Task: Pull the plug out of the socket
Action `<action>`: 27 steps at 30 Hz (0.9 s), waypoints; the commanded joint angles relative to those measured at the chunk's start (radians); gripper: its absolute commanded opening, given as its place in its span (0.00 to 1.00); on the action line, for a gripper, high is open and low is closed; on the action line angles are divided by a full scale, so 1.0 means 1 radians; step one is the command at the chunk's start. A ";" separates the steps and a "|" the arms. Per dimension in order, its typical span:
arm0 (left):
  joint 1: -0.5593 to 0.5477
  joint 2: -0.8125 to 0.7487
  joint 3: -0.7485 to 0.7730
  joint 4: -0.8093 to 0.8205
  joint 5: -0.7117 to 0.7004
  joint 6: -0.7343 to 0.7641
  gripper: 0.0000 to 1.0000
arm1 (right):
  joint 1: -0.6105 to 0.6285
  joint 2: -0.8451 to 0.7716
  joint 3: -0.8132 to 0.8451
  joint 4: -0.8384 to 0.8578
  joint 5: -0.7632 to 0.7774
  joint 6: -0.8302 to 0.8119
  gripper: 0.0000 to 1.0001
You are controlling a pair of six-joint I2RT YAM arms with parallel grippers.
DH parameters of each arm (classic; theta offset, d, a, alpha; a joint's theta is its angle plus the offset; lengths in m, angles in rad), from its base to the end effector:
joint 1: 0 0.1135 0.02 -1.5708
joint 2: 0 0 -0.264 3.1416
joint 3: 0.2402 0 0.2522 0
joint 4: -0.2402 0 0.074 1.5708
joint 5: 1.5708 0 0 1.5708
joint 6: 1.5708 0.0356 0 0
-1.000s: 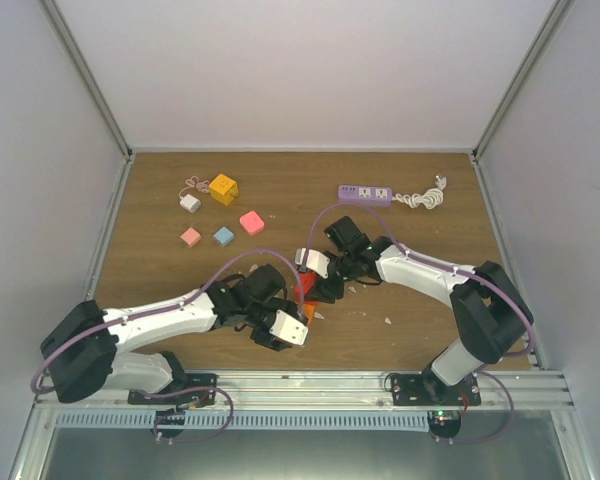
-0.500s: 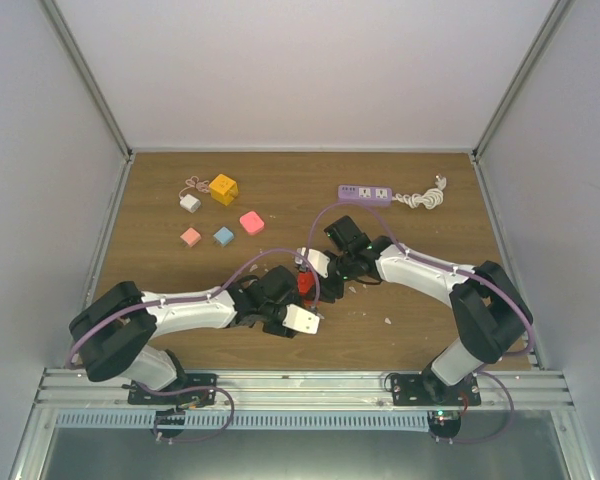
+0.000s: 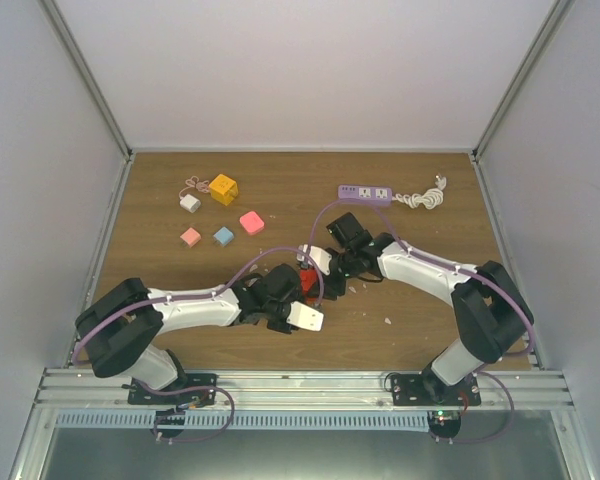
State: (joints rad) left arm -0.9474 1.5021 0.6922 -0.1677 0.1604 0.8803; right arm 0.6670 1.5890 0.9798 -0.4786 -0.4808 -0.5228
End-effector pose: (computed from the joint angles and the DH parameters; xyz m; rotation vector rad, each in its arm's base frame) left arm 0.1561 -0.2268 0.1503 2.0534 1.5047 -0.2305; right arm 0.2326 0.2041 0.1930 -1.5963 2.0774 0.6858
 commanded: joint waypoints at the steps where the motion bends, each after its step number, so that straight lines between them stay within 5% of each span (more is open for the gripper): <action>1: -0.003 0.078 -0.042 -0.131 0.023 -0.008 0.32 | -0.002 -0.046 0.044 -0.030 -0.121 0.008 0.24; 13: 0.000 0.100 -0.028 -0.146 0.042 -0.023 0.32 | -0.069 -0.091 0.014 -0.005 -0.129 0.014 0.20; 27: 0.095 -0.107 0.203 -0.288 0.249 -0.142 0.71 | -0.270 -0.119 0.115 0.044 -0.221 0.139 0.20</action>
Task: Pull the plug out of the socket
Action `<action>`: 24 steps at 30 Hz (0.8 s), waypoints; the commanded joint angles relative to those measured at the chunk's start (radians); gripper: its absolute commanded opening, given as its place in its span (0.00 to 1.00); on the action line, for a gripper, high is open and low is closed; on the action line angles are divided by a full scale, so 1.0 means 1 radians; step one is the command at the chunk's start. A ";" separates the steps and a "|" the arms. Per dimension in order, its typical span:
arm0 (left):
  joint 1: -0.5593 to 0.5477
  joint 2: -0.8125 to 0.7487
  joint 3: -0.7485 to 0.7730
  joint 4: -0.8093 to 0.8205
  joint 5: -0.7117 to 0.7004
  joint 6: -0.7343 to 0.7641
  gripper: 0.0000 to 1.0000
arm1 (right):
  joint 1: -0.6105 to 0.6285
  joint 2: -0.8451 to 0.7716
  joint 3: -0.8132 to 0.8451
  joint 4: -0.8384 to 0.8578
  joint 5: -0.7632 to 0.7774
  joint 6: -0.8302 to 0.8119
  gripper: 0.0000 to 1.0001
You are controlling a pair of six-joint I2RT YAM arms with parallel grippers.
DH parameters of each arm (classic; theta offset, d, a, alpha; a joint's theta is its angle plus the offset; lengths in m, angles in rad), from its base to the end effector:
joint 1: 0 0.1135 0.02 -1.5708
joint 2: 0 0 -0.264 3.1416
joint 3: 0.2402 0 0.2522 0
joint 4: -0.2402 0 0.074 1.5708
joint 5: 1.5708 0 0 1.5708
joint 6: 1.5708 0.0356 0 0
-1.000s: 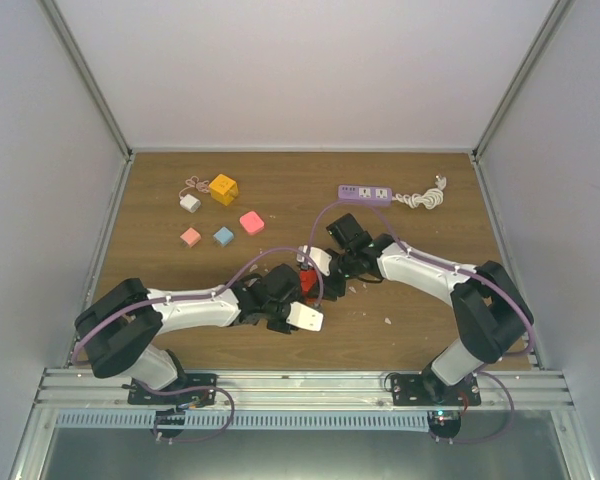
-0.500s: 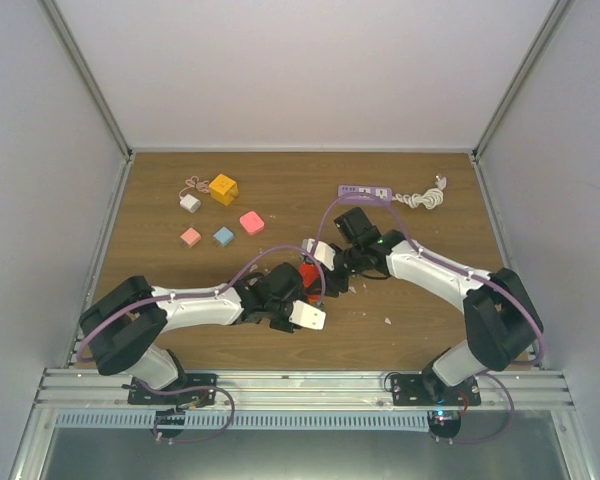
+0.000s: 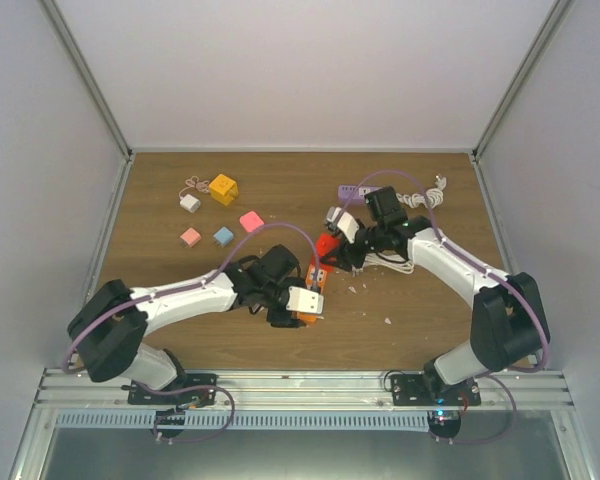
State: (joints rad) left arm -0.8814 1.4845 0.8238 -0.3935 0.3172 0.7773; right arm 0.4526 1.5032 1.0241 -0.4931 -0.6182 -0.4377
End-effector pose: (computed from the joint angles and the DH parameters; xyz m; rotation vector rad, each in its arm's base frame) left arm 0.1700 -0.2237 0.1798 1.9974 1.6797 -0.4523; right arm 0.2655 0.1520 0.2321 -1.2688 2.1006 0.7855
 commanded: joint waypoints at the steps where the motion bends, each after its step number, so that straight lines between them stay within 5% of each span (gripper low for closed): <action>1: 0.048 -0.107 0.083 -0.067 0.109 -0.047 0.73 | -0.065 -0.033 0.082 0.060 -0.094 0.061 0.20; 5: 0.178 -0.169 0.127 -0.056 0.189 -0.137 0.78 | -0.105 -0.031 0.119 0.078 -0.138 0.122 0.19; 12: 0.269 -0.245 0.151 0.105 -0.024 -0.285 0.98 | -0.125 -0.108 0.047 0.334 -0.177 0.432 0.17; 24: 0.248 -0.157 0.305 0.189 -0.100 -0.302 0.99 | -0.124 -0.030 -0.009 0.551 -0.267 0.787 0.18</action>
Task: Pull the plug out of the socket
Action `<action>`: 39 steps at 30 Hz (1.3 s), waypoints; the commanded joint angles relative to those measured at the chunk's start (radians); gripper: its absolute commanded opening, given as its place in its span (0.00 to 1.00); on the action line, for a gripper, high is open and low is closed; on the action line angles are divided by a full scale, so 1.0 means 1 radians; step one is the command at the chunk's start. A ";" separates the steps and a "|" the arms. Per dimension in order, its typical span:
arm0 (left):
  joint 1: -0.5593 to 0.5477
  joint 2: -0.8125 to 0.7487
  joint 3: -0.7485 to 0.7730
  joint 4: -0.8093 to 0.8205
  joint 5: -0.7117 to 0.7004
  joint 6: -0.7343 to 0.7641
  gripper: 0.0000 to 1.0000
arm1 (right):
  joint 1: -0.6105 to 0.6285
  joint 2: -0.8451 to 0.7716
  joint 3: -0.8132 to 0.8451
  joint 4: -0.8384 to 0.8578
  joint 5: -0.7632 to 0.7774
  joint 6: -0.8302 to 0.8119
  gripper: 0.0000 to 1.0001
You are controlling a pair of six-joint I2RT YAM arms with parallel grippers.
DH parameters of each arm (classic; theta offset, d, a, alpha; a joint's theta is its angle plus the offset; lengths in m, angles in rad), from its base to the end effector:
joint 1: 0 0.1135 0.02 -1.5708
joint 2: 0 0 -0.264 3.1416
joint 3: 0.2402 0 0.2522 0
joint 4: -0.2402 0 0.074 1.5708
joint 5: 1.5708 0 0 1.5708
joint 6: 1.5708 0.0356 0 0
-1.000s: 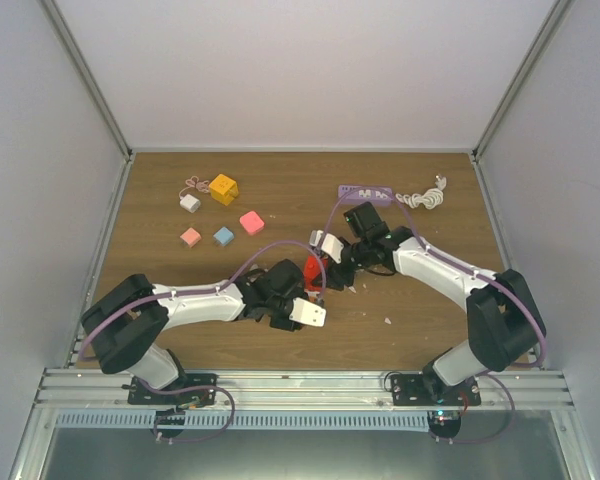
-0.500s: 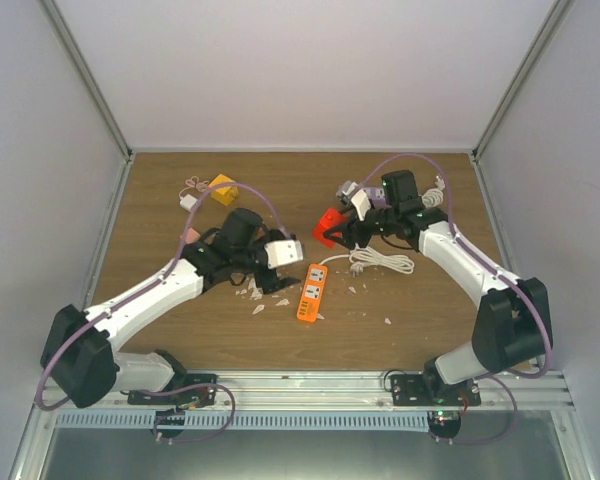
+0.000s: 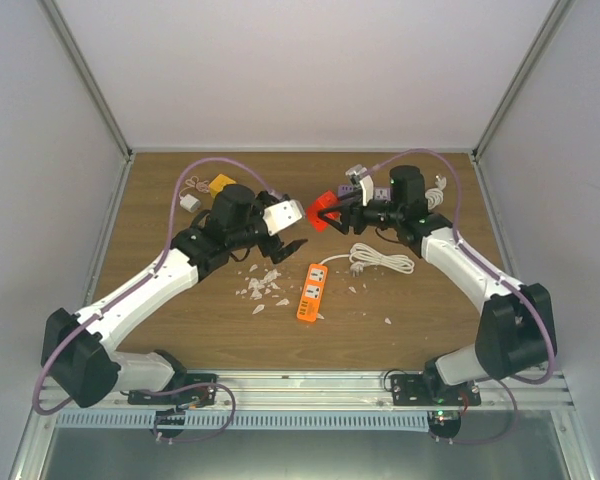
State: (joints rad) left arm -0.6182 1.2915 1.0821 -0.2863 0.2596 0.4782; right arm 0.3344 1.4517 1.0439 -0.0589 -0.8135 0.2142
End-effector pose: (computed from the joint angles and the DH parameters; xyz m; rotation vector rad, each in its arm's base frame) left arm 0.2348 -0.1782 0.3235 1.2110 1.6754 -0.3543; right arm 0.2987 0.1312 0.2893 -0.6511 1.9685 1.1653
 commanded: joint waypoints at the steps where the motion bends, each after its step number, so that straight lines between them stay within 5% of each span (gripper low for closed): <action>1: -0.020 0.047 0.054 0.086 -0.050 0.002 0.99 | -0.006 0.023 -0.037 0.134 -0.083 0.152 0.19; 21: -0.097 0.154 0.069 0.165 -0.202 -0.006 0.78 | 0.032 0.052 -0.098 0.297 -0.146 0.349 0.23; 30: -0.085 0.167 0.046 0.161 -0.200 0.000 0.49 | 0.046 0.050 -0.117 0.345 -0.196 0.407 0.23; 34: -0.056 0.150 0.025 0.140 -0.161 -0.003 0.38 | 0.045 0.047 -0.099 0.297 -0.186 0.357 0.44; 37: -0.013 0.137 0.016 0.099 -0.115 -0.017 0.33 | 0.037 0.053 -0.080 0.252 -0.177 0.310 0.82; 39: 0.017 0.119 0.007 0.067 -0.082 -0.019 0.31 | 0.030 0.059 -0.064 0.215 -0.172 0.263 0.98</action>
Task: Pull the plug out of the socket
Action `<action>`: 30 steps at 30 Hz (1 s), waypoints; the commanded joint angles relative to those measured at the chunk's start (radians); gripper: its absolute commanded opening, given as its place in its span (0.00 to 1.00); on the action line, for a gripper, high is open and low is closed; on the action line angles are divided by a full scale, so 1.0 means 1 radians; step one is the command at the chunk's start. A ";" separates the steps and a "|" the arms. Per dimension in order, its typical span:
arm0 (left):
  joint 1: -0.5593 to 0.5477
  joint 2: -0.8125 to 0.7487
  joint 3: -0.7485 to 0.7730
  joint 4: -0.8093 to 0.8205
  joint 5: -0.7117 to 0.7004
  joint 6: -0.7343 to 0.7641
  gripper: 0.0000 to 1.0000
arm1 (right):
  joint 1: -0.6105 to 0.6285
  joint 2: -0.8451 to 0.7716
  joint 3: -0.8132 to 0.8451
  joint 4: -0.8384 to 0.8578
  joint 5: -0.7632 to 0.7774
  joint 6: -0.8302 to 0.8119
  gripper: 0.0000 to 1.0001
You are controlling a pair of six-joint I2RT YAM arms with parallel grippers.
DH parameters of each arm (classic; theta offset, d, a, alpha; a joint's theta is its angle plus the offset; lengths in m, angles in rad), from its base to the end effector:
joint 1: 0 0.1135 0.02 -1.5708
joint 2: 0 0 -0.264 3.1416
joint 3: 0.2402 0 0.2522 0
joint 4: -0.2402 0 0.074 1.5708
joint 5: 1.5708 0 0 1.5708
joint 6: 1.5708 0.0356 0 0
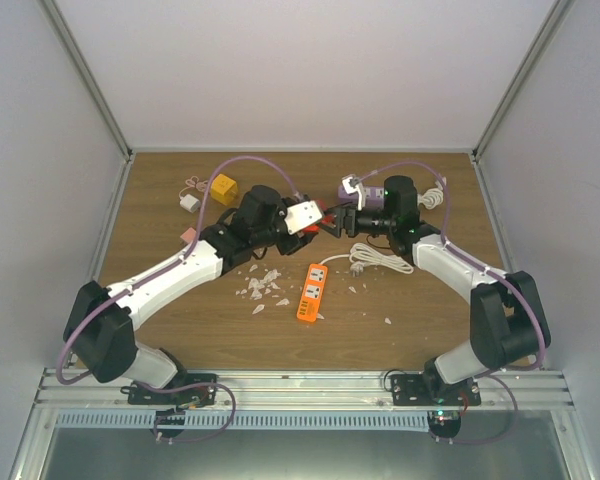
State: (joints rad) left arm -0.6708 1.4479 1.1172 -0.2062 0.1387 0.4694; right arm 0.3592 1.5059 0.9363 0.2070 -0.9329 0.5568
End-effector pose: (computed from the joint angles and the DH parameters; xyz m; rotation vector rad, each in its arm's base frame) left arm 0.2575 -0.2107 0.2968 1.2099 1.7327 -0.2666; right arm 0.2994 0.1430 0.2616 -0.4844 2.0173 1.4830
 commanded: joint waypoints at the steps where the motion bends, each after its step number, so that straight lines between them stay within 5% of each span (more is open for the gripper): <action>1: 0.085 -0.048 -0.036 -0.031 0.058 -0.005 0.31 | 0.001 0.007 0.052 -0.069 -0.051 -0.105 0.99; 20: 0.586 -0.127 -0.162 -0.572 0.237 0.343 0.30 | -0.015 0.055 0.167 -0.431 -0.101 -0.565 0.99; 30: 0.839 -0.014 -0.183 -0.596 0.152 0.438 0.32 | -0.012 0.122 0.267 -0.669 -0.069 -0.837 1.00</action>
State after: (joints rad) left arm 0.1116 1.4059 0.9318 -0.8043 0.3092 0.8505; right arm 0.3489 1.6100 1.1725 -0.3420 -1.0183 -0.1295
